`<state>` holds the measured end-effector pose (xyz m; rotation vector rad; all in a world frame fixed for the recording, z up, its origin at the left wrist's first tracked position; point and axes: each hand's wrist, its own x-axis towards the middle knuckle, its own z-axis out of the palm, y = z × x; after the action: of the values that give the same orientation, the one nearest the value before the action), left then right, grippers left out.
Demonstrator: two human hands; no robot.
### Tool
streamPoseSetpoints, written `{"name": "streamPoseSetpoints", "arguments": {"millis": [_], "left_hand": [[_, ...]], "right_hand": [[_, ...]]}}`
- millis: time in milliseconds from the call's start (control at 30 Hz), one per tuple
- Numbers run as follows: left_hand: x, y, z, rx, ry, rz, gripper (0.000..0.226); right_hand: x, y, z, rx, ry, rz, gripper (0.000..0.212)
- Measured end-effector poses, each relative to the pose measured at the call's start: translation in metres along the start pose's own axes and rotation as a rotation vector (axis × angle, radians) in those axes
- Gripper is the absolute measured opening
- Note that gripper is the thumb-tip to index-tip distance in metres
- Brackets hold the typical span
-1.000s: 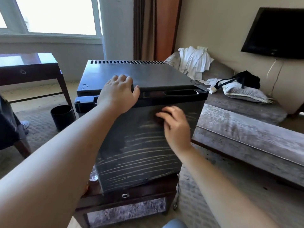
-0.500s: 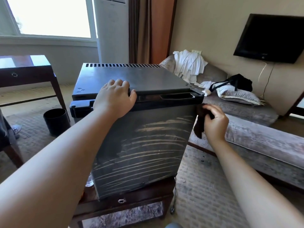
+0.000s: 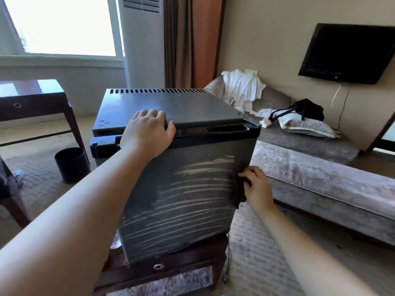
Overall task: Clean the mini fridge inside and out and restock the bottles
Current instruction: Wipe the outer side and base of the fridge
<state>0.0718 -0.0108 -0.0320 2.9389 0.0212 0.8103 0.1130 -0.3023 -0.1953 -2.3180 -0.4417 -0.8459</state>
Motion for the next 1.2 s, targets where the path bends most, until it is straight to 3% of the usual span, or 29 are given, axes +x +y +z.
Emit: {"name": "streamPoseSetpoints", "arguments": {"millis": [100,233,300,500,633,700,833,933,1100,1200], "left_hand": [[0.000,0.001,0.000,0.001,-0.001,0.003,0.043],[-0.001,0.000,0.000,0.000,0.005,-0.004,0.043],[-0.001,0.001,0.000,-0.001,0.002,-0.004,0.044],[0.000,0.001,0.001,0.002,0.016,-0.004,0.043],[0.000,0.000,0.001,0.003,0.018,-0.003,0.042],[0.000,0.000,0.002,0.006,0.030,0.000,0.042],[0.001,0.000,0.002,0.002,0.033,-0.006,0.041],[0.000,0.000,0.002,0.010,0.032,-0.013,0.041],[0.001,0.000,0.002,0.006,0.032,-0.016,0.041],[0.001,0.000,0.002,0.013,0.034,-0.014,0.041]], "right_hand": [[0.009,0.002,-0.013,-0.035,-0.011,-0.011,0.037],[0.071,-0.027,-0.046,-0.059,0.250,-0.154,0.038],[0.086,-0.039,-0.052,-0.088,0.266,-0.211,0.038],[0.027,-0.006,-0.008,-0.120,-0.023,-0.158,0.043],[-0.002,0.014,0.007,-0.138,-0.292,-0.008,0.039],[0.006,0.005,0.000,-0.105,-0.233,-0.029,0.040],[0.059,-0.037,-0.032,-0.056,0.050,-0.212,0.037],[0.078,-0.055,-0.040,-0.019,0.183,-0.190,0.035],[0.040,-0.042,-0.007,-0.006,0.166,-0.113,0.036],[0.011,-0.029,0.014,-0.011,-0.001,-0.071,0.036]]}}
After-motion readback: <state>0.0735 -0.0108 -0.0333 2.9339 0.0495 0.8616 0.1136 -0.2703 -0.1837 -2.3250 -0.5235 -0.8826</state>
